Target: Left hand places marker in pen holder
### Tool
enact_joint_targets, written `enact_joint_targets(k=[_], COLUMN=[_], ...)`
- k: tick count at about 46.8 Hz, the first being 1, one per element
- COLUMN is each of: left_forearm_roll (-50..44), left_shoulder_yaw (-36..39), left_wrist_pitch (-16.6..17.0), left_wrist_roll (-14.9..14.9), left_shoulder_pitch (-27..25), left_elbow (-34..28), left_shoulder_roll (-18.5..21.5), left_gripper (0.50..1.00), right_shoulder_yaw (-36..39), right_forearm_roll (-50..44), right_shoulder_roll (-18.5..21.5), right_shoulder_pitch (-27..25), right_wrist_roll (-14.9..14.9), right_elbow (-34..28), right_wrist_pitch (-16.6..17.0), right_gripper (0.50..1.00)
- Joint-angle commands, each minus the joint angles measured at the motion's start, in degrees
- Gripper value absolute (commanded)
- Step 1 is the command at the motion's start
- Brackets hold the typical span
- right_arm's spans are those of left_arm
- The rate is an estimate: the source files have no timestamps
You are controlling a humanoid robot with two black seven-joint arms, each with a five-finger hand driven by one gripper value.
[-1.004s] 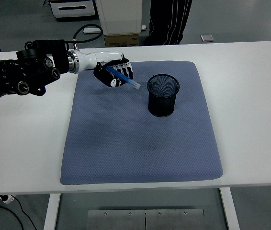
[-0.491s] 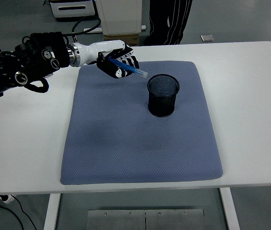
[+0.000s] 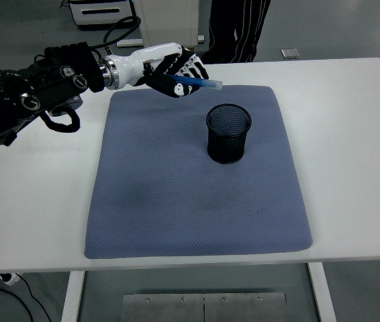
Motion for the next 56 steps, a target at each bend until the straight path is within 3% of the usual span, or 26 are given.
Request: enact_joint_targets(k=[1,8,20,43,56], left_forearm_roll=[-0.6,-0.87,-2.8,-10.54,-14.93], left_shoulder_yaw=[-0.88,-3.51,-6.16,-7.04,-7.47], left_wrist_pitch=[-0.04,0.22,0.22,0.14,0.05], left_wrist_roll=[-0.03,-0.03,-0.03,-0.12,-1.97], left_shoulder_pitch=[0.83,1.97,3.56,6.55,7.6], left_elbow=[-0.01,-0.01,0.08,-0.01,-0.01], left_shoulder_roll=[-1.15,-5.09,-8.18,-8.36,-9.06], left_gripper=[0.502,0.5,0.5,0.511,0.511], right_shoulder_yaw=[0.0,0.0,0.0,0.0,0.0], right_forearm_roll=[-0.02,-0.02,-0.02,-0.02,0.07], right_shoulder_roll=[0.0,0.0,0.0,0.0,0.0], right_shoulder_pitch=[0.02,0.02,-0.07,0.02,-0.07], right_wrist_roll=[0.04,-0.05,0.03,0.04,0.04], right_elbow=[0.0,0.0,0.0,0.0,0.0], right_wrist_pitch=[0.0,0.0,0.0,0.0,0.0], right_gripper=[1.0,1.0,1.0,1.0,1.0])
